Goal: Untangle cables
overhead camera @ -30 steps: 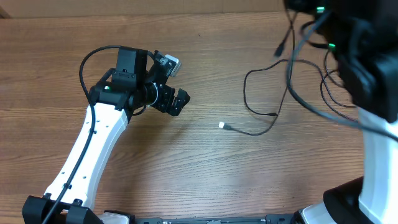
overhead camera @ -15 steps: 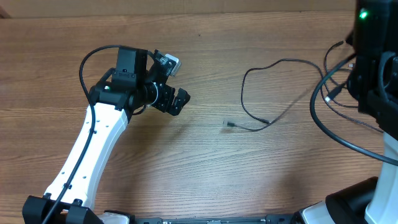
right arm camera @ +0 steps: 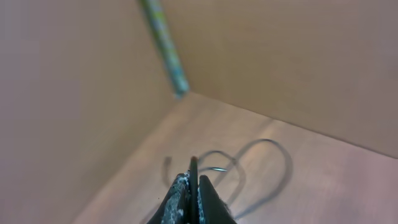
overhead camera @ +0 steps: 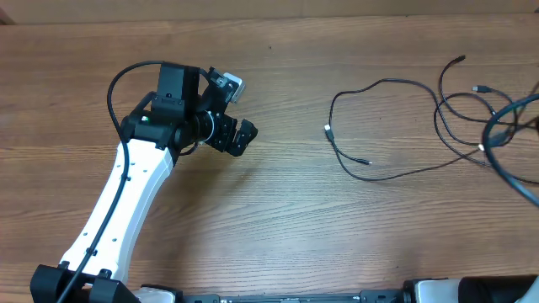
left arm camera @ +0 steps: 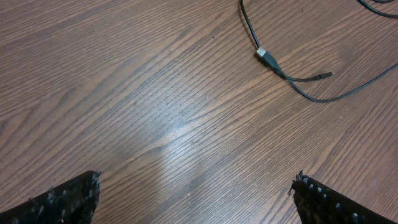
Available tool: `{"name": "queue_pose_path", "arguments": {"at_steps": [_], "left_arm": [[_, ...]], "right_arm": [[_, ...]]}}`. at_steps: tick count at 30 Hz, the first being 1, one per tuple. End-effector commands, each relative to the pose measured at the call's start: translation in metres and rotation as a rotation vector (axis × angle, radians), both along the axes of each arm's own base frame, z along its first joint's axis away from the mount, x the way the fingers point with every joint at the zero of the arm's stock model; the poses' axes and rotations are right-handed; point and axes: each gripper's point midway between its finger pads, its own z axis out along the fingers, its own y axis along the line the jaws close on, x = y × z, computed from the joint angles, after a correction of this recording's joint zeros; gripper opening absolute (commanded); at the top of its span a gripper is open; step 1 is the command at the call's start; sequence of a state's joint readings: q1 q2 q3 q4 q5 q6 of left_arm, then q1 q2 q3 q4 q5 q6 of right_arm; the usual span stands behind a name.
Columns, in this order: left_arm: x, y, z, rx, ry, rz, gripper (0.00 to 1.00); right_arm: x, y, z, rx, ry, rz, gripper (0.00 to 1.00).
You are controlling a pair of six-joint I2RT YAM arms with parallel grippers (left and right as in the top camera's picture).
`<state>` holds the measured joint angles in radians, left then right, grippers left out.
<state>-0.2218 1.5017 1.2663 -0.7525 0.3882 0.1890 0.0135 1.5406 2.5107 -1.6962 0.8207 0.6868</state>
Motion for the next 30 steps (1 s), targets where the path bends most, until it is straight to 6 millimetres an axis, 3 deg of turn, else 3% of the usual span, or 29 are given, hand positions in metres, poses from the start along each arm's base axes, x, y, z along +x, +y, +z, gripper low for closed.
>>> {"name": "queue_pose_path", "arguments": {"at_steps": [1,5,8,13,18,19,24,27,30], "left_arm": [[0.000,-0.002,0.001,-0.009,0.004,0.004,1.00],[0.000,-0.002,0.001,-0.010,0.003,0.004,0.99],[0.000,-0.002,0.001,-0.010,0.003,0.004,1.00],[0.001,-0.002,0.002,-0.016,0.006,0.013,0.99],[0.001,-0.003,0.002,-0.027,0.011,0.020,1.00],[0.001,-0.003,0.002,-0.030,0.012,0.018,1.00],[0.000,-0.005,0.003,-0.036,0.013,0.013,1.00],[0.000,-0.005,0.003,-0.036,0.013,0.013,1.00],[0.000,-0.005,0.003,-0.036,0.013,0.013,0.99]], "right_arm": [[-0.008,-0.019,-0.022,0.042,0.076,-0.040,0.04],[-0.035,-0.042,-0.050,0.168,0.085,-0.154,0.04],[-0.067,-0.060,-0.077,0.273,0.067,-0.312,0.04],[-0.112,-0.077,-0.134,0.426,0.060,-0.568,0.04],[-0.112,-0.090,-0.194,0.516,0.099,-0.626,0.04],[-0.113,-0.094,-0.218,0.542,0.134,-0.649,0.04],[-0.113,-0.101,-0.295,0.639,0.198,-0.661,0.04],[-0.114,-0.104,-0.330,0.708,0.184,-0.645,0.04],[-0.126,-0.111,-0.353,0.747,0.146,-0.698,0.04]]}}
